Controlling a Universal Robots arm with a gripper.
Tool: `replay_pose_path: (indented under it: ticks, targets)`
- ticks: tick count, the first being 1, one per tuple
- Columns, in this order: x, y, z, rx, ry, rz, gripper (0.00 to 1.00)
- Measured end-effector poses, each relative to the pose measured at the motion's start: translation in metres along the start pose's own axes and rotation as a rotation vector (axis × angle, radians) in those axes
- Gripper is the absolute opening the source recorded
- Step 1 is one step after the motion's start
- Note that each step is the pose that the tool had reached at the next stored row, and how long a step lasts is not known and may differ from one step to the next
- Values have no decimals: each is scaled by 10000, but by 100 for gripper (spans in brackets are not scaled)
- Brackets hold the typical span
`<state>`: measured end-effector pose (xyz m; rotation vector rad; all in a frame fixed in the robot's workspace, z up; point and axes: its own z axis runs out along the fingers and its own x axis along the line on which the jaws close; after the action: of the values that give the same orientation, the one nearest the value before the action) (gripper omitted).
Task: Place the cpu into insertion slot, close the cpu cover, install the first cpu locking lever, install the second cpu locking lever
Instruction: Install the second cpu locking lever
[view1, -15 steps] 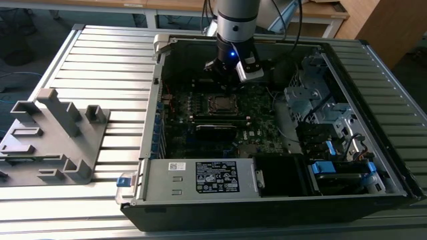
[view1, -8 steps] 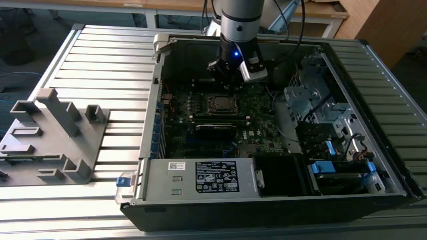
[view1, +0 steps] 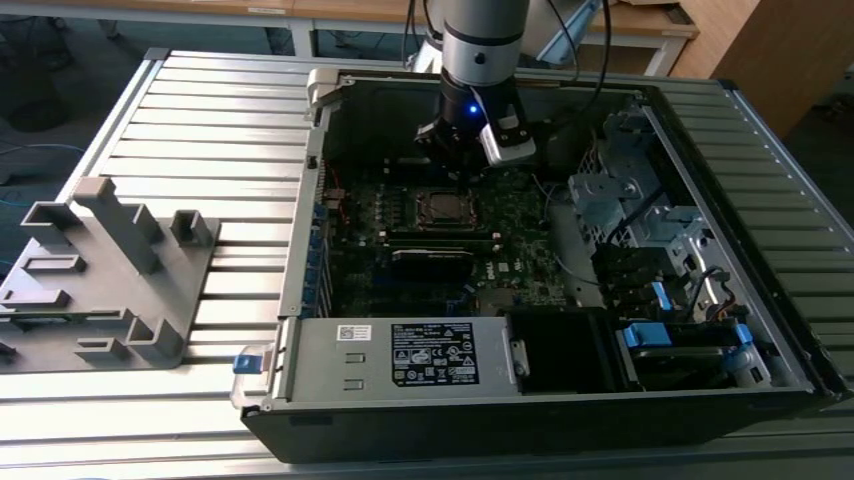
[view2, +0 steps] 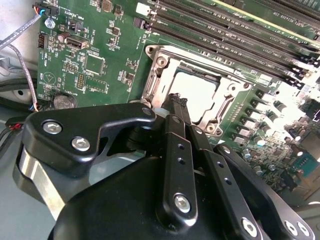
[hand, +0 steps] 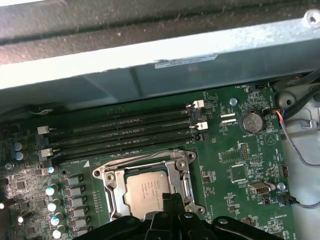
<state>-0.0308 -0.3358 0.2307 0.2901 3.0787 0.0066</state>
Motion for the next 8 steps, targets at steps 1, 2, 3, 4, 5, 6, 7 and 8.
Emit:
replay_pose_path:
  ticks: [1, 2, 3, 4, 5, 6, 7, 8]
  targets:
    - [0, 0, 0, -1, 0, 1, 10]
    - [0, -1, 0, -1, 0, 1, 10]
    - [0, -1, 0, -1, 0, 1, 10]
    - [0, -2, 0, -1, 0, 0, 10]
    - [-1, -3, 0, -1, 0, 0, 10]
    - [-1, -5, 0, -1, 0, 0, 10]
    - [-2, -8, 0, 0, 0, 0, 10]
    - [-2, -11, 0, 0, 0, -1, 10]
